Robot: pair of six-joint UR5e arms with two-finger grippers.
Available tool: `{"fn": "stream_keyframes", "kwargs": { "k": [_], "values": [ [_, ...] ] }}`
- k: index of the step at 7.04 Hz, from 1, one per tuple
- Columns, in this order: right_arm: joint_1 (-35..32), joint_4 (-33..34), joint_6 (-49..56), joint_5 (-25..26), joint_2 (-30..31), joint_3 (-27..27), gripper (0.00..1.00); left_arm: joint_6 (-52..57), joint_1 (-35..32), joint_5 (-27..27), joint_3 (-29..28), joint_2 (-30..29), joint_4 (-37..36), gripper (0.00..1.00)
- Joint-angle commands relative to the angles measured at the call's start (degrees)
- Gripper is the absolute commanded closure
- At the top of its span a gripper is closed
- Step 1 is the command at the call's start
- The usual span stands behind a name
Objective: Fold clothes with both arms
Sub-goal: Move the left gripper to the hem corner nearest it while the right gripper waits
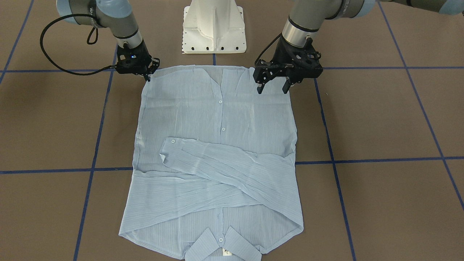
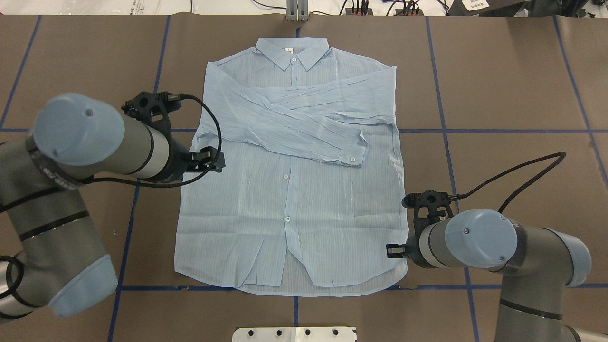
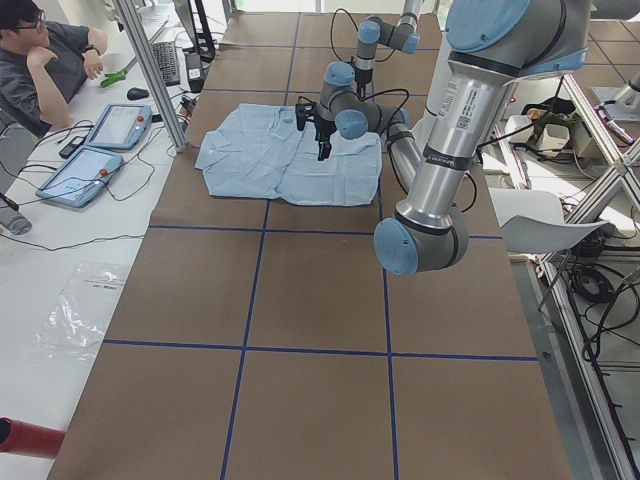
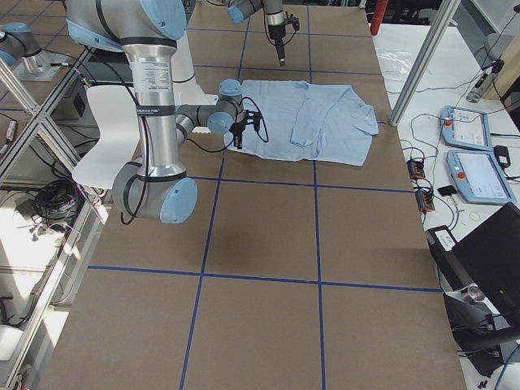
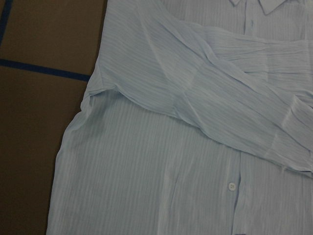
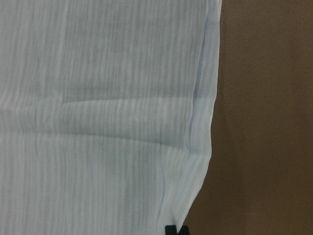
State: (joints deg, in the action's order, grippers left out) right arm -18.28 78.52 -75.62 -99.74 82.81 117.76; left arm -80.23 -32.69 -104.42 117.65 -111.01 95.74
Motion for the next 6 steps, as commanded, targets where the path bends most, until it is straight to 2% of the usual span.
{"fn": "stream_keyframes", "kwargs": {
  "k": [1,2,3,6],
  "values": [
    [-0.8,-0.1,-0.2,0.1,0.2,0.3,1.0,-6.0,6.6,4.1,2.6,10.8,7.9,0.13],
    [-0.7,-0.1,-0.5,0.3,-0.1,0.5,1.0,-8.0,10.6,8.9,2.0,16.6,14.3,0.13],
    [-0.9,-0.2,-0.6,0.2,-0.2,0.6,1.0,-9.4,12.8,10.5,1.4,19.3,17.0,0.13],
    [-1.2,-0.5,-0.5,-0.2,-0.2,0.7,1.0,-9.3,14.8,10.1,-2.3,18.1,16.4,0.21]
  ]
}}
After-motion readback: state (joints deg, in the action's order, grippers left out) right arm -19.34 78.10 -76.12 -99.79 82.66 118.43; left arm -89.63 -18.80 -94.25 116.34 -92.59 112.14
